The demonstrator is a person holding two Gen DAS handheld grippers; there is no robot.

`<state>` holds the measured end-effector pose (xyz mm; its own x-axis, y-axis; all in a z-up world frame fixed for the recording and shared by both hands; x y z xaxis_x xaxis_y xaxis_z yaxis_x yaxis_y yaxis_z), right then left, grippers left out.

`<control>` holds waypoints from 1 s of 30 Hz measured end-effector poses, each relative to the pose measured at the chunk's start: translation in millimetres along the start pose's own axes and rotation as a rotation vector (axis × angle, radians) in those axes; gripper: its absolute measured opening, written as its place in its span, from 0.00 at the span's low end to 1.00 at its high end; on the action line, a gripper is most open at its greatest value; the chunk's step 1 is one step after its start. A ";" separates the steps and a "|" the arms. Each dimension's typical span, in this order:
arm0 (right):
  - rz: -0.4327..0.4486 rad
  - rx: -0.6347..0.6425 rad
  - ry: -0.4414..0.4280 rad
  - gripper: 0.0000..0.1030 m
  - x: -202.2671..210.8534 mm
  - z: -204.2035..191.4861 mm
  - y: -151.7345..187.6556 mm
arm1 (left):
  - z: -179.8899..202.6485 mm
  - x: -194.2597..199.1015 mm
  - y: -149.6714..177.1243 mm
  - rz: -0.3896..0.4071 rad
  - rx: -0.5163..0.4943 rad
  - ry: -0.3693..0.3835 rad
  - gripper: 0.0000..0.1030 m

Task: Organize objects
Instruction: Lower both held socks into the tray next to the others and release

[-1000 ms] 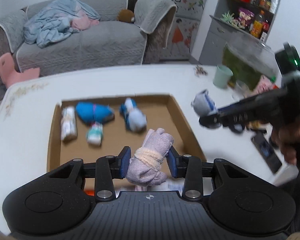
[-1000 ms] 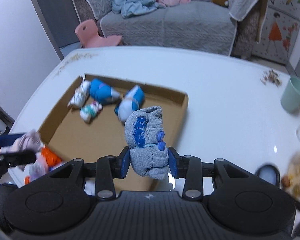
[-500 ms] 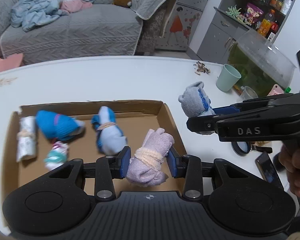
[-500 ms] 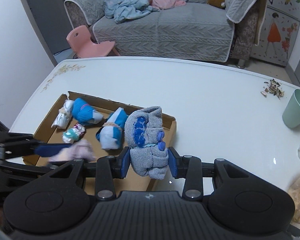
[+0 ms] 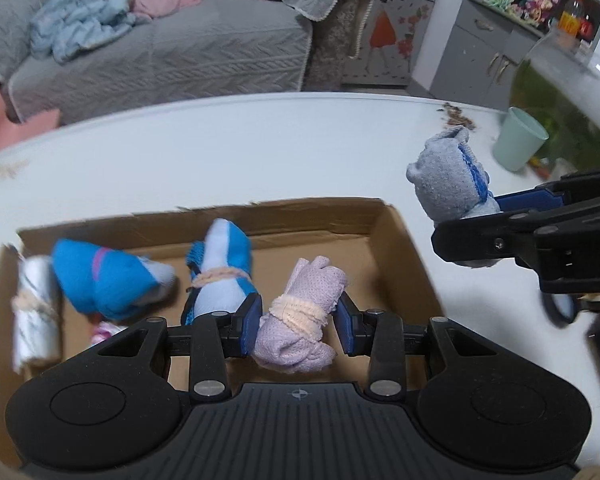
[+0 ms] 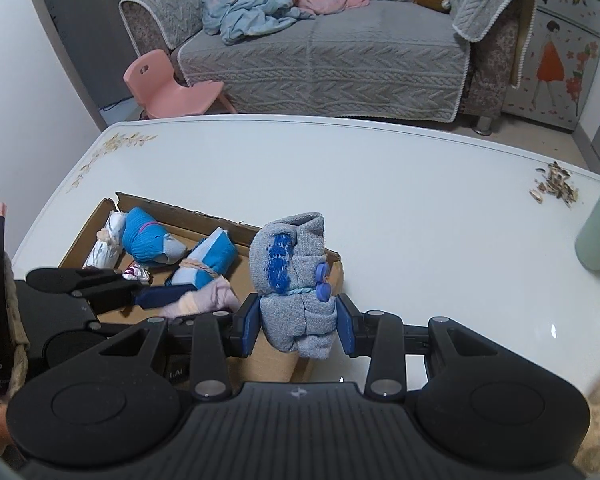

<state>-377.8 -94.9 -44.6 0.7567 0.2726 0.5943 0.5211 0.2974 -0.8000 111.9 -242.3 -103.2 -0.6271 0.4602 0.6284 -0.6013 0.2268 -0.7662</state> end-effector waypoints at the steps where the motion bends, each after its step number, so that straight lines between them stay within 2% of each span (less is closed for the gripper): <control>1: -0.002 0.005 -0.007 0.35 -2.1 -1.7 -0.6 | -2.9 -0.7 -0.8 0.003 -0.025 -0.014 0.44; 4: -0.016 0.015 -0.026 0.35 -11.2 -5.7 0.1 | -11.7 -3.9 -1.6 0.004 -0.064 -0.042 0.44; 13: -0.062 0.010 -0.056 0.35 -33.4 -8.3 4.5 | -2.0 -22.0 4.3 -0.009 -0.203 -0.036 0.44; 30: -0.126 0.066 -0.093 0.35 -49.7 -7.1 16.9 | -4.3 -36.8 11.0 -0.063 -0.288 0.032 0.45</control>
<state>-403.8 -109.9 -88.2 0.6457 0.3117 0.6971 0.5800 0.3936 -0.7132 130.5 -253.0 -135.3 -0.5741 0.4633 0.6751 -0.4704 0.4883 -0.7351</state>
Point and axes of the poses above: each gripper's, at about its wrist camera, not at the fingertips, and x roughly against the way its jaws point, z to its right, y to its underside, the point moved 10 cm from there along -x, roughly the way its jaws point, and after that the axes turned 15 degrees about z, right-handed, at the moved point
